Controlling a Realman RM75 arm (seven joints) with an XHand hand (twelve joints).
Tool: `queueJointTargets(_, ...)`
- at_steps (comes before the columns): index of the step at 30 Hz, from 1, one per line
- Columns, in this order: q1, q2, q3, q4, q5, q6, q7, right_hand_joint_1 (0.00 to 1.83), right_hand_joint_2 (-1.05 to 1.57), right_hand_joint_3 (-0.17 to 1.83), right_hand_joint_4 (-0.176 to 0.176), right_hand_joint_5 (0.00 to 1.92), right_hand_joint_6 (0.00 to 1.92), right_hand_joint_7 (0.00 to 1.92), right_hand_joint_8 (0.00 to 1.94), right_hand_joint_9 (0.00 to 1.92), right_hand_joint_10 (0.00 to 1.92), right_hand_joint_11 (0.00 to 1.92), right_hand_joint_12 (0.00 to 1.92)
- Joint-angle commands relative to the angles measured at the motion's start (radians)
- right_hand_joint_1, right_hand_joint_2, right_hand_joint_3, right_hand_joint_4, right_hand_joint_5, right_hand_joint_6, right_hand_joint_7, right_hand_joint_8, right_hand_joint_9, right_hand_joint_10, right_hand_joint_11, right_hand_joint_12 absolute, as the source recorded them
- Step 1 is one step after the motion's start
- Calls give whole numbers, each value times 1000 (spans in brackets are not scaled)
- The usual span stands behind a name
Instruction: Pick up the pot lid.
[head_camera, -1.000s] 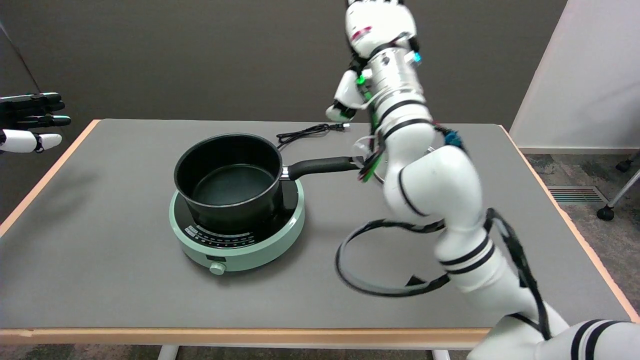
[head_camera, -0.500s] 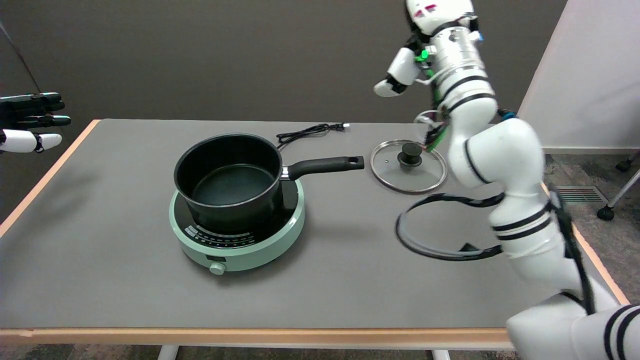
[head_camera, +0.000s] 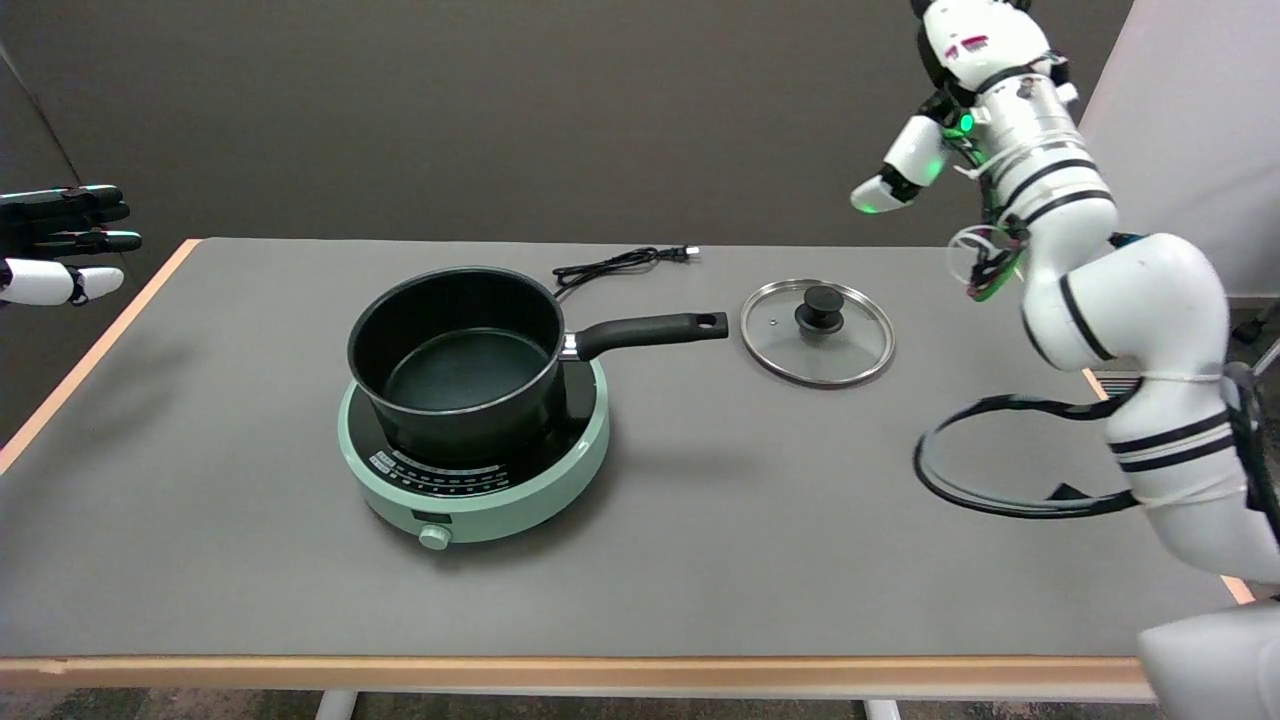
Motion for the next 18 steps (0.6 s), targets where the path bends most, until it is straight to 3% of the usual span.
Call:
queueJointTargets(1,-89,155,70,-122,120,-136,16,1289,-658,1078,-138,103,103,103,103,103,103,103,103)
queueJointTargets(18,34,153,49,-457,120,-373,154,1239,-627,1081,-74,99,99,99,99,99,99,99,99)
